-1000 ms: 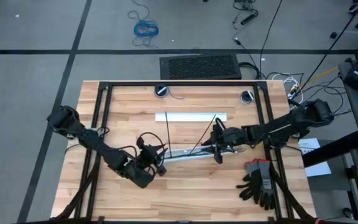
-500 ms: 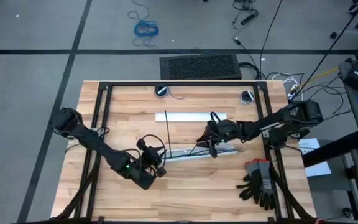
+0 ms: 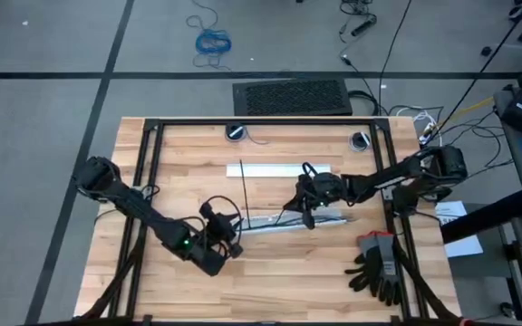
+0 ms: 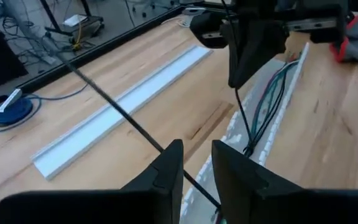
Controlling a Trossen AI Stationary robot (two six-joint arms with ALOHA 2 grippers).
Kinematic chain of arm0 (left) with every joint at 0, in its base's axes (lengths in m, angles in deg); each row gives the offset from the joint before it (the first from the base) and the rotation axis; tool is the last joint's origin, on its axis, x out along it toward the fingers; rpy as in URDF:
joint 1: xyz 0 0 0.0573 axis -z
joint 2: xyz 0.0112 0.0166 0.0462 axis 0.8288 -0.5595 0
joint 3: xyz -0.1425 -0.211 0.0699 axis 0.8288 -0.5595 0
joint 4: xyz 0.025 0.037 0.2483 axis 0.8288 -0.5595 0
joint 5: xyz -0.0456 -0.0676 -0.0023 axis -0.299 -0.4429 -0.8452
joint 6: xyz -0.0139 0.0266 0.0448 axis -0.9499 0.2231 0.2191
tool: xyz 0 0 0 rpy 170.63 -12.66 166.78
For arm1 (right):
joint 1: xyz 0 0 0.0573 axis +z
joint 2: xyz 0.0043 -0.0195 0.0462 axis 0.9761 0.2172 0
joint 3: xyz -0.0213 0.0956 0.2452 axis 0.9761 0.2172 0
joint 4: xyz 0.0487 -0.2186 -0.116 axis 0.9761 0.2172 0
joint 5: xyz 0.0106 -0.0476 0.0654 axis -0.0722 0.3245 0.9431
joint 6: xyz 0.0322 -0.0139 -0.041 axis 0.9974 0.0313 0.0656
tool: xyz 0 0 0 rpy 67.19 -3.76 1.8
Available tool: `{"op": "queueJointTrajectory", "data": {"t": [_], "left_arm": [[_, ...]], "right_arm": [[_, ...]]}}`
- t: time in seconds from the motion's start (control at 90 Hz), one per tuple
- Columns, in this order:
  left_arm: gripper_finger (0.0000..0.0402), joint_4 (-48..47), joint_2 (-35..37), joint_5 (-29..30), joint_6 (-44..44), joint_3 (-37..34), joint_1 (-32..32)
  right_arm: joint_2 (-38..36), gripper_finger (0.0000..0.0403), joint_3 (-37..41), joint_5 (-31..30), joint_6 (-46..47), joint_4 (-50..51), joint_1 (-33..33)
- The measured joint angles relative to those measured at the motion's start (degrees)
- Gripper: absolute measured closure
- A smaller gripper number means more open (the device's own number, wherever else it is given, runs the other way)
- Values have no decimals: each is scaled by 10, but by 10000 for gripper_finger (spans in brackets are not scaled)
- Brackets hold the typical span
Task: Ziptie cables
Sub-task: Put the cable wires on the cable white duct tray
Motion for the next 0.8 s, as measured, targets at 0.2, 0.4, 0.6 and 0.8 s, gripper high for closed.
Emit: {"op": "queueJointTrajectory", "data": {"t": [0.2, 0.4, 0.6, 0.8], "left_arm": [[318, 2, 0, 0, 0, 0, -1], [318, 2, 0, -1, -1, 0, -1], [318, 2, 0, 0, 0, 0, -2], [318, 2, 0, -1, 0, 0, -2]], "right_arm": [[0, 402, -53, 12, -49, 78, 0], [0, 403, -89, 15, -86, 130, 0], [40, 403, -120, 27, -107, 132, 5], [122, 403, -181, 30, -132, 156, 22]]}}
